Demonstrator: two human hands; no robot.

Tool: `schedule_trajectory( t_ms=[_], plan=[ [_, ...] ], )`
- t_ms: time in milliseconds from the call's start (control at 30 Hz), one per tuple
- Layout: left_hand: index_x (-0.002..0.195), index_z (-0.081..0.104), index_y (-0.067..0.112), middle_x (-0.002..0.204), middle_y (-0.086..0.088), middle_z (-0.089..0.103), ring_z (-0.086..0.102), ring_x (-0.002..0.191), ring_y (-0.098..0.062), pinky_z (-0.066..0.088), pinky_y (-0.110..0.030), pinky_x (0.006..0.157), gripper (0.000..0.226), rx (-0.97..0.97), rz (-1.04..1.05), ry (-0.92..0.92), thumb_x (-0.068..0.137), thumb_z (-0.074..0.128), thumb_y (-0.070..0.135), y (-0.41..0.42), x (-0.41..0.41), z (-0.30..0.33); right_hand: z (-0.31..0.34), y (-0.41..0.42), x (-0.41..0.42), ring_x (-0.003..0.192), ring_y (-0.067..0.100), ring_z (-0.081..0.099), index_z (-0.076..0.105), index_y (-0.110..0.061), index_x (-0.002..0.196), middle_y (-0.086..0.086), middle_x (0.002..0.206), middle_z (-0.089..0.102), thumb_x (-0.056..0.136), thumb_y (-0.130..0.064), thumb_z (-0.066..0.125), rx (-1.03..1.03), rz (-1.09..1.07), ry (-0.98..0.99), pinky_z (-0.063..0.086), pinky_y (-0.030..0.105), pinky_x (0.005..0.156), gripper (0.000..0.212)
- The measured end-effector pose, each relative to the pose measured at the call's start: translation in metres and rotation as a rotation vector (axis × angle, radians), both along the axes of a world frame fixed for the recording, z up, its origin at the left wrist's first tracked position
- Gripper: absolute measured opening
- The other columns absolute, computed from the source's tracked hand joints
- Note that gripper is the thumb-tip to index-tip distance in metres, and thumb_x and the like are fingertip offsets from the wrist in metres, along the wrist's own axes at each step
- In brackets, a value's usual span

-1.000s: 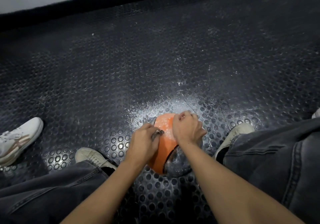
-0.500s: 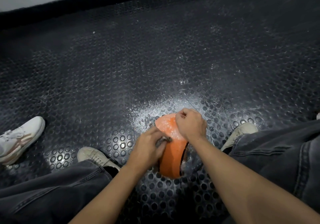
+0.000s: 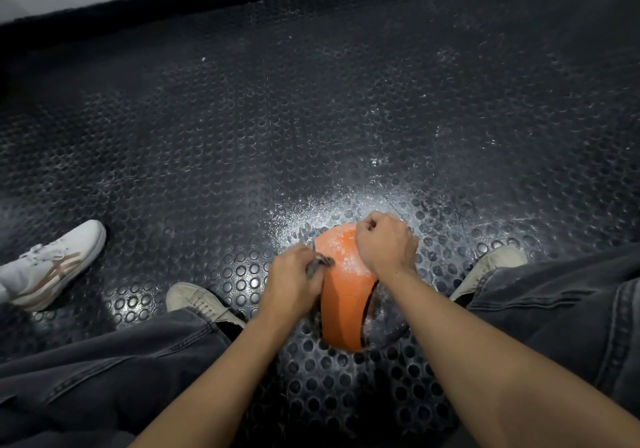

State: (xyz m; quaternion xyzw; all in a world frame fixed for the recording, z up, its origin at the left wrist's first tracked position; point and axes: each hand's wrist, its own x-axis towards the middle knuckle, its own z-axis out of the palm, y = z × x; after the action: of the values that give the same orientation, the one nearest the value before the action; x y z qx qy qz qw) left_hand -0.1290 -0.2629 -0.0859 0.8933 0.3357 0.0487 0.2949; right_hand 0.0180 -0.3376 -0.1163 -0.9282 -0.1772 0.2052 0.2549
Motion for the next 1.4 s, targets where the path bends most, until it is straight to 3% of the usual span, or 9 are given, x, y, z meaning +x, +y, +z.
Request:
schedule_trajectory(
  t_ms=[100, 300, 467, 800, 867, 1033, 1167, 1333, 1400],
  plan=[
    [0.095, 0.074, 0.018, 0.088, 0.012, 0.060, 0.054, 0.075, 0.005, 0.042, -0.003, 0.072, 0.011, -0.040, -0.157, 0.012, 0.090, 0.065, 0.014, -0.010, -0.008, 0.005, 0.001, -0.002, 0.007, 0.071, 0.018, 0.058, 0.067, -0.018, 0.084, -0.001, 0.076, 0.062, 0.098, -0.027, 0.045, 0.029, -0.060, 0.009, 0.051, 0.040, 0.087, 0.028],
    [0.096, 0.065, 0.011, 0.070, 0.010, 0.058, 0.053, 0.057, 0.003, 0.042, -0.005, 0.056, 0.006, -0.127, 0.137, 0.014, 0.090, 0.066, 0.014, 0.009, 0.007, 0.009, -0.006, -0.021, -0.025, 0.101, 0.014, 0.042, 0.053, -0.028, 0.088, -0.007, 0.100, 0.054, 0.099, -0.027, 0.050, 0.153, -0.321, 0.023, 0.030, 0.040, 0.101, 0.011],
    [0.091, 0.073, 0.021, 0.078, 0.007, 0.067, 0.062, 0.067, -0.014, 0.051, -0.021, 0.063, 0.005, -0.138, -0.023, 0.009, 0.088, 0.069, 0.019, 0.010, -0.006, 0.005, -0.009, -0.025, -0.013, 0.096, 0.018, 0.050, 0.056, -0.031, 0.090, -0.006, 0.100, 0.055, 0.097, -0.025, 0.049, 0.205, -0.201, 0.030, 0.042, 0.047, 0.101, 0.012],
    [0.096, 0.073, 0.013, 0.091, 0.005, 0.063, 0.052, 0.072, 0.002, 0.039, 0.000, 0.069, 0.012, -0.035, -0.025, 0.006, 0.092, 0.062, 0.013, 0.015, 0.003, 0.002, -0.009, -0.021, -0.012, 0.094, 0.016, 0.047, 0.064, -0.021, 0.103, -0.002, 0.099, 0.055, 0.100, -0.029, 0.048, 0.114, -0.195, 0.044, 0.042, 0.038, 0.098, 0.019],
    [0.094, 0.072, 0.011, 0.089, 0.005, 0.062, 0.048, 0.068, 0.004, 0.037, 0.000, 0.070, 0.012, -0.014, 0.063, 0.026, 0.093, 0.061, 0.014, 0.017, 0.006, 0.001, -0.007, -0.020, -0.014, 0.095, 0.017, 0.048, 0.064, -0.021, 0.100, -0.003, 0.099, 0.055, 0.100, -0.028, 0.048, 0.108, -0.203, 0.037, 0.043, 0.041, 0.100, 0.018],
    [0.101, 0.073, 0.016, 0.095, 0.013, 0.058, 0.056, 0.078, 0.000, 0.042, -0.003, 0.070, 0.016, -0.046, -0.225, -0.038, 0.091, 0.062, 0.013, -0.003, -0.002, 0.007, -0.011, -0.024, -0.003, 0.093, 0.019, 0.052, 0.065, -0.023, 0.094, -0.005, 0.095, 0.054, 0.100, -0.028, 0.048, 0.164, -0.181, 0.083, 0.047, 0.043, 0.096, 0.019],
    [0.099, 0.073, 0.011, 0.090, 0.011, 0.056, 0.049, 0.072, 0.002, 0.039, -0.002, 0.070, 0.013, 0.043, 0.001, 0.006, 0.092, 0.063, 0.016, 0.014, 0.016, 0.001, -0.008, -0.020, -0.010, 0.097, 0.018, 0.048, 0.061, -0.023, 0.092, -0.004, 0.096, 0.052, 0.100, -0.029, 0.047, 0.131, -0.106, 0.047, 0.043, 0.037, 0.095, 0.018],
    [0.100, 0.074, 0.017, 0.095, 0.010, 0.062, 0.055, 0.079, 0.001, 0.046, -0.006, 0.074, 0.016, -0.008, -0.280, -0.050, 0.088, 0.066, 0.011, -0.002, -0.002, 0.007, -0.012, -0.018, -0.005, 0.095, 0.020, 0.053, 0.061, -0.019, 0.088, -0.003, 0.096, 0.058, 0.099, -0.028, 0.047, 0.142, -0.093, 0.046, 0.045, 0.038, 0.091, 0.021],
    [0.100, 0.073, 0.015, 0.094, 0.011, 0.059, 0.052, 0.078, 0.001, 0.045, -0.007, 0.072, 0.014, 0.014, -0.111, -0.053, 0.090, 0.065, 0.014, 0.007, 0.010, 0.003, -0.012, -0.017, -0.006, 0.097, 0.020, 0.052, 0.062, -0.020, 0.088, -0.003, 0.098, 0.058, 0.099, -0.029, 0.046, 0.148, -0.083, 0.047, 0.043, 0.038, 0.093, 0.020]
  ],
)
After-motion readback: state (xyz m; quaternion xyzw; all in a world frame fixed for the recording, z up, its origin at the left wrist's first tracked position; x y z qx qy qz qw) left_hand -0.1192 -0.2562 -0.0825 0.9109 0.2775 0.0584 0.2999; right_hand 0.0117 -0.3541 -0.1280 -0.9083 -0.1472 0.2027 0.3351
